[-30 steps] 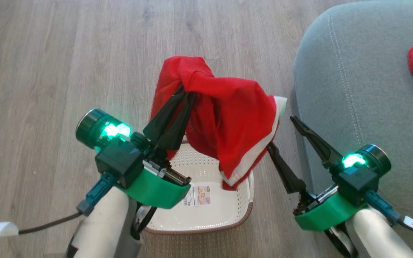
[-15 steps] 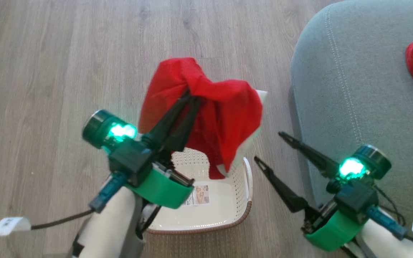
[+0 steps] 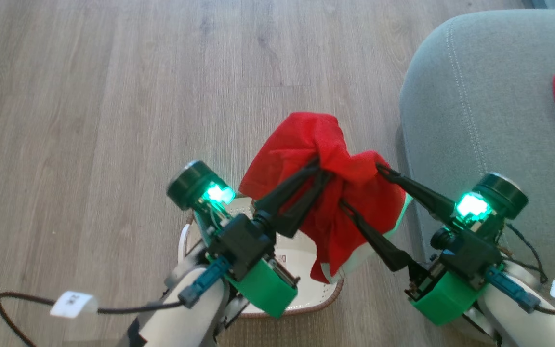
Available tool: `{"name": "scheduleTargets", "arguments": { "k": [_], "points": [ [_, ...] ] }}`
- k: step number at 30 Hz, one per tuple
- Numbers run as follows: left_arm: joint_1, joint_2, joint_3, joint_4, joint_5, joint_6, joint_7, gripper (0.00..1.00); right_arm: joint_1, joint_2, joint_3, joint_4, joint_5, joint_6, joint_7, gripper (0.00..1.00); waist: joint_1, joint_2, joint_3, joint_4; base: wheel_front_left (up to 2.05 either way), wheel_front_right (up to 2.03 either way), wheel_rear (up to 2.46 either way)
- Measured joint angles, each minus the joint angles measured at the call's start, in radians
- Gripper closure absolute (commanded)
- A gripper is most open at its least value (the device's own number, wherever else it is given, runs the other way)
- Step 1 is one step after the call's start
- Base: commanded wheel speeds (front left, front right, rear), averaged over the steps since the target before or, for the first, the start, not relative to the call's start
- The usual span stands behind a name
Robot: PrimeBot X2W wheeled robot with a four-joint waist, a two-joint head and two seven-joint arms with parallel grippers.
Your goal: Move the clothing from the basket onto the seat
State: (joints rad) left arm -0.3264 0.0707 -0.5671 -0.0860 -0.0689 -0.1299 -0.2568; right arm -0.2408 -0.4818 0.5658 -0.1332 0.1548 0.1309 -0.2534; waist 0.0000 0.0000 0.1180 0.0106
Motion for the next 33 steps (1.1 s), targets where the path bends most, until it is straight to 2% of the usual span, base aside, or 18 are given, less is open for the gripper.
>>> {"name": "scheduleTargets", "arguments": {
  "k": [6, 17, 24, 25, 26, 27, 33],
  "points": [
    [0.000, 0.018, -0.054, 0.011, 0.000, 0.000, 0.000, 1.00, -0.042, -0.018, 0.035, 0.009, -0.027, 0.000, 0.022, 0.00, 0.0001, 0.0000, -0.001, 0.004, 0.00, 0.00, 0.00],
    [-0.002, 0.023, -0.115, 0.014, 0.000, 0.000, 0.000, 1.00, -0.119, -0.029, 0.181, 0.079, -0.058, 0.000, 0.035, 0.00, 0.0000, 0.0000, -0.006, 0.010, 0.00, 0.00, 0.00],
    [-0.002, 0.023, -0.146, 0.025, -0.003, 0.000, 0.000, 1.00, -0.138, 0.026, 0.192, 0.152, -0.058, 0.000, 0.032, 0.00, 0.0000, 0.0000, -0.011, 0.024, 0.00, 0.00, 0.00],
    [-0.002, 0.023, -0.146, 0.026, -0.003, 0.000, 0.000, 1.00, -0.139, 0.041, 0.189, 0.166, -0.056, 0.000, 0.032, 0.18, 0.0000, 0.0000, -0.011, 0.026, 0.00, 0.00, 0.00],
    [-0.002, 0.023, -0.147, 0.029, -0.007, 0.000, 0.000, 1.00, -0.139, 0.053, 0.187, 0.181, -0.056, 0.000, 0.031, 0.73, 0.0000, 0.0000, -0.011, 0.028, 0.00, 0.00, 0.00],
    [-0.002, 0.022, -0.149, 0.032, -0.020, 0.000, 0.000, 1.00, -0.139, 0.073, 0.176, 0.204, -0.057, 0.000, 0.020, 1.00, 0.0000, 0.0000, -0.011, 0.034, 0.00, 0.00, 0.00],
    [-0.001, 0.018, -0.149, 0.035, -0.028, 0.000, 0.000, 1.00, -0.137, 0.132, 0.105, 0.235, -0.057, 0.000, 0.006, 1.00, 0.0000, 0.0000, -0.015, 0.046, 0.00, 0.00, 0.00]
  ]
}}
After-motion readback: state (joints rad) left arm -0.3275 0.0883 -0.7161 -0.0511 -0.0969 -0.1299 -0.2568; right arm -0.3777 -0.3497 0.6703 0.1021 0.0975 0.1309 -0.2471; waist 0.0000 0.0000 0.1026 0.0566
